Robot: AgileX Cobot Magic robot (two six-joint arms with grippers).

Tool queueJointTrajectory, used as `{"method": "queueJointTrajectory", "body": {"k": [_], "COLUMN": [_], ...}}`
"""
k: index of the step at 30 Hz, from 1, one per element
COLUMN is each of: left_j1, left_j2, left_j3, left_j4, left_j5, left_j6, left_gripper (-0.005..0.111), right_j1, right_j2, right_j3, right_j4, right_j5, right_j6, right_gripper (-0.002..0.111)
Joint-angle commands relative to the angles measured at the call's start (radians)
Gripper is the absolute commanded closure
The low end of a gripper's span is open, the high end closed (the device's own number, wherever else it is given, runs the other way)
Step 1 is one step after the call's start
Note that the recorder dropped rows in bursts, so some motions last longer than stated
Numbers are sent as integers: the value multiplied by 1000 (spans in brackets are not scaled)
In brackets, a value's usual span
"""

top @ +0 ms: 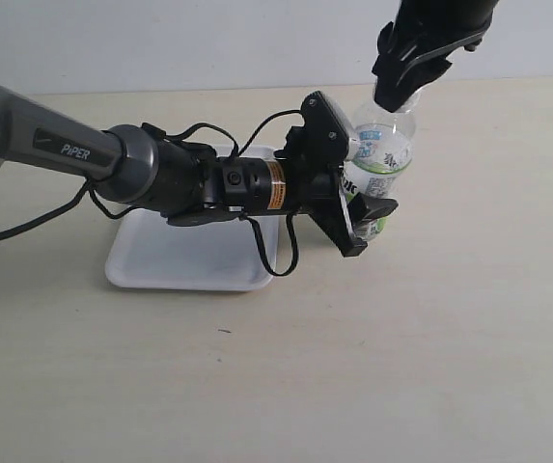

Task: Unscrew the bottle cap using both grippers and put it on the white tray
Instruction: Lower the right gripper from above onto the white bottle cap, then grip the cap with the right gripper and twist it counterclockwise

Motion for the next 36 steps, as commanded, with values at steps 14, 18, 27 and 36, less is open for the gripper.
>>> {"method": "queueJointTrajectory", "body": {"k": [14,18,27,36], "left_j1": [-2,-2,-2,-2], "left_j2": [1,1,1,1], "left_j3": [4,4,4,4], "left_j4": [28,28,28,28], "left_j5": [22,22,20,20], "left_j6": [4,4,13,13], "left_gripper": [107,107,107,107], "right_j1": [1,1,1,1], "right_j2": [-2,-2,-2,-2], "right_j3": [0,0,0,0], "right_j4": [-54,-55,-51,-51], "right_j5": [-5,-5,-5,-5], "right_j6": [-469,-607,-924,-1374], "right_gripper": [108,108,108,108]}}
